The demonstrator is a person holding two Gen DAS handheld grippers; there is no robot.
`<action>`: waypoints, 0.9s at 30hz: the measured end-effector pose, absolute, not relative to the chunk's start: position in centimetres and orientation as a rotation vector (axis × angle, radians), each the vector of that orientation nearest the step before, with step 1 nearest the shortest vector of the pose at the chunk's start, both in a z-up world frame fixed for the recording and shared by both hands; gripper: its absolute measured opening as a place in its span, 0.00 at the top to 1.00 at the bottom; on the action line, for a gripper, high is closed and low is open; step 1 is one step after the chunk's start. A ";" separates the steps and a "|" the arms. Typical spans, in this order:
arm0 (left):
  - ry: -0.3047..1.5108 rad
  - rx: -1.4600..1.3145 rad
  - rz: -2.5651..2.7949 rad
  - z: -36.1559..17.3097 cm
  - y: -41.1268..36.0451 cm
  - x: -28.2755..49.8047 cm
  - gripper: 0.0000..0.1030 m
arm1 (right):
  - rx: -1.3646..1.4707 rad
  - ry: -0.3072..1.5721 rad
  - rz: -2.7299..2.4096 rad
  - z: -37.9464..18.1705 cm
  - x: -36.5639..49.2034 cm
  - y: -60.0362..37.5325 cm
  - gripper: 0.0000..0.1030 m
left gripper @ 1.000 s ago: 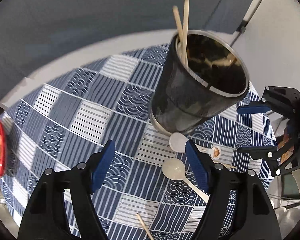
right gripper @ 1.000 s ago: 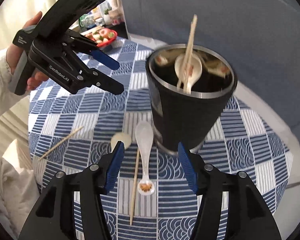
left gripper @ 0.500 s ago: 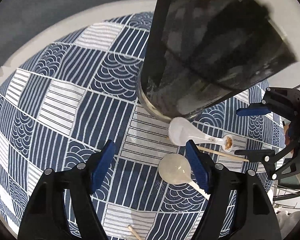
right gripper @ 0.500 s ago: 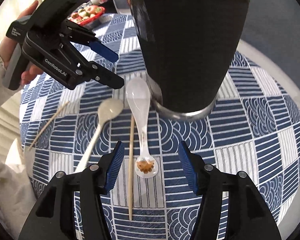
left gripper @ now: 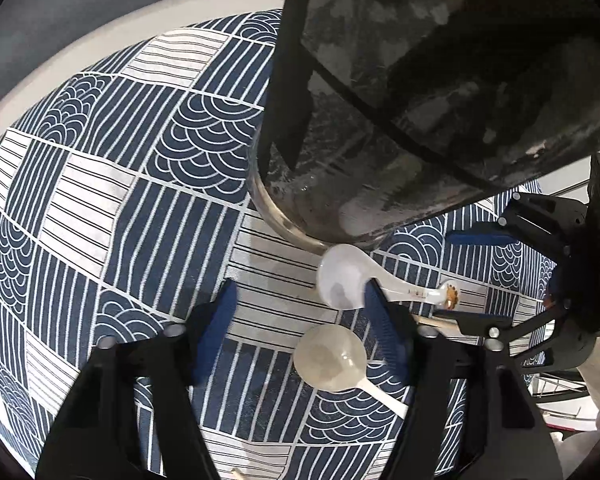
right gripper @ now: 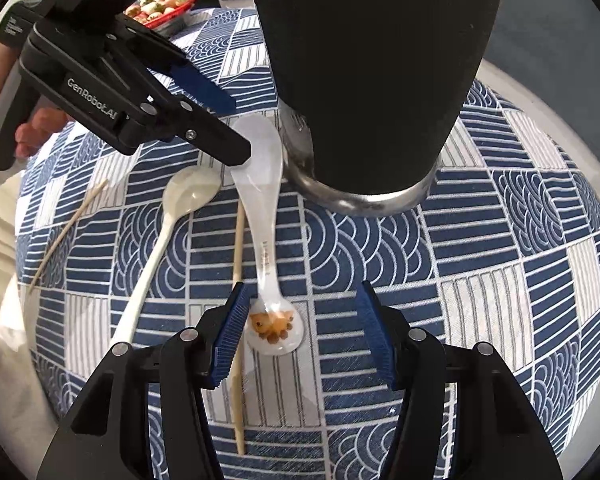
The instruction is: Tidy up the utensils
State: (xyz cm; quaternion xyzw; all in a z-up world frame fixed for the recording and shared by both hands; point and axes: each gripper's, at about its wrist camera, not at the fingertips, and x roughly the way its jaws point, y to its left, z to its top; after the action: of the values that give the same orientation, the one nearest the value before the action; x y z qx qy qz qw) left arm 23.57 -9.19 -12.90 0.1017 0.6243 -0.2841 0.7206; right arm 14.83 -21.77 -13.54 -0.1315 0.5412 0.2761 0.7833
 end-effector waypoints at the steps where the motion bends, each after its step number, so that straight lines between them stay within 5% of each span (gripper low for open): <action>1: 1.379 0.227 -0.630 -13.0 -9.3 23.5 0.48 | -0.290 1.164 0.592 -13.5 14.9 -21.7 0.55; 6: 1.400 0.173 -0.649 -13.2 -9.6 23.3 0.88 | -0.360 1.140 0.598 -13.5 14.5 -20.0 0.74; 9: 1.405 0.163 -0.666 -13.1 -10.2 22.5 0.89 | -0.376 1.146 0.621 -13.4 14.3 -19.3 0.87; 27: 1.298 0.172 -0.664 -5.7 -8.2 20.6 0.95 | -0.344 1.132 0.693 -9.7 14.8 -18.1 0.90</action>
State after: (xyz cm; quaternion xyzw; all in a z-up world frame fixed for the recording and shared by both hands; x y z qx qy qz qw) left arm 20.65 -8.25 -5.68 0.0784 0.5924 -0.3030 0.7424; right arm 14.79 -18.08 -9.66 -0.1589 0.5225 0.3202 0.7741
